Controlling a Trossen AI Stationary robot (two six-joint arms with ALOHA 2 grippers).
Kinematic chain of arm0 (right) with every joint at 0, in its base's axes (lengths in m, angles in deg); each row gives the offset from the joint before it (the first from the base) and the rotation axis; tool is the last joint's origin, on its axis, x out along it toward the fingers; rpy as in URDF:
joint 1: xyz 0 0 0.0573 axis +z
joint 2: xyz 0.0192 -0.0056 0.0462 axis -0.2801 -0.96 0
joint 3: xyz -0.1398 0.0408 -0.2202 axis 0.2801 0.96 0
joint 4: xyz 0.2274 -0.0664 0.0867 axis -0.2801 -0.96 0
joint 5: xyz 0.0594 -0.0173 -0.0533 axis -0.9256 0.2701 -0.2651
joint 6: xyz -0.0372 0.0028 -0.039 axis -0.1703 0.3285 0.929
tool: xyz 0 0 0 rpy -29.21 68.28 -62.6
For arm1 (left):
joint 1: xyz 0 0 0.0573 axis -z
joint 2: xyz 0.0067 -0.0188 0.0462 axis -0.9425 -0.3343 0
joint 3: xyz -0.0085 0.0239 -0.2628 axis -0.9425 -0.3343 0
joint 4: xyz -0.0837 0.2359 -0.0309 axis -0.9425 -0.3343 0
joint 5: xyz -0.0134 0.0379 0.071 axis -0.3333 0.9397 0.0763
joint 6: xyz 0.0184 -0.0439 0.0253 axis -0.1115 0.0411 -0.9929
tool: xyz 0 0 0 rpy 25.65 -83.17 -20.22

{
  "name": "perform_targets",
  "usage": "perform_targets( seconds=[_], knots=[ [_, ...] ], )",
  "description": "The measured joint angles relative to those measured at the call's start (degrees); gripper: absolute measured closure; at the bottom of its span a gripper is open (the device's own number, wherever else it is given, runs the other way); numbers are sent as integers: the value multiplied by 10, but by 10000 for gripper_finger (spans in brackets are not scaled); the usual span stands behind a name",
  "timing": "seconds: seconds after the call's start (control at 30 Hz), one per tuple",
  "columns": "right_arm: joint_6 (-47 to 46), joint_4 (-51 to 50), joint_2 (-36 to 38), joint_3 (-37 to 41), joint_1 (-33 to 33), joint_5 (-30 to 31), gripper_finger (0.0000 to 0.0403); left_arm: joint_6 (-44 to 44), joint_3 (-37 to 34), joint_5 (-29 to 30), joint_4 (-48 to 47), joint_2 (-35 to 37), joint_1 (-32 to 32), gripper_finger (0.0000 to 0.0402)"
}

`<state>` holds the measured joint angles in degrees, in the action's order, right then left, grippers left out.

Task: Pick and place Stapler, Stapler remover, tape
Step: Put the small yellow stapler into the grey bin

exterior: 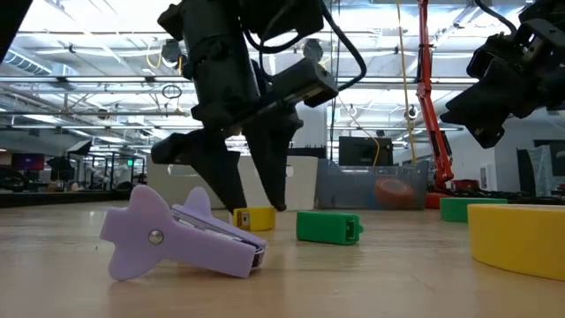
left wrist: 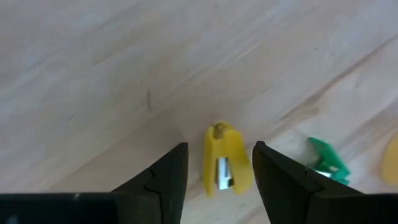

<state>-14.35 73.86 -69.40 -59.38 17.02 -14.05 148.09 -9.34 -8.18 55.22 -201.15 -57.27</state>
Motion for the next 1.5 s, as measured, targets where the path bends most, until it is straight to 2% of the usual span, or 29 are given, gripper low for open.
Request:
perform_targets(
  seconds=[0.33,0.63,0.73,1.07,1.27,1.37,1.5],
  knots=[
    [0,0,0,0,0,0,303,-10,2,-16,-44,-2,0,229],
    [0,0,0,0,0,3,303,-51,2,-13,-59,-2,-1,317],
    [0,0,0,0,0,3,303,-64,2,-8,-58,-2,-1,333],
    [-2,0,0,0,0,4,303,-124,-1,27,-74,14,-24,330],
    [-2,0,0,0,0,4,303,-124,-1,33,-88,93,-45,330],
    [-2,0,0,0,0,4,303,-123,-1,66,-111,149,-53,330],
    [-1,0,0,0,0,4,303,-115,0,144,-176,225,-71,330]
  ],
)
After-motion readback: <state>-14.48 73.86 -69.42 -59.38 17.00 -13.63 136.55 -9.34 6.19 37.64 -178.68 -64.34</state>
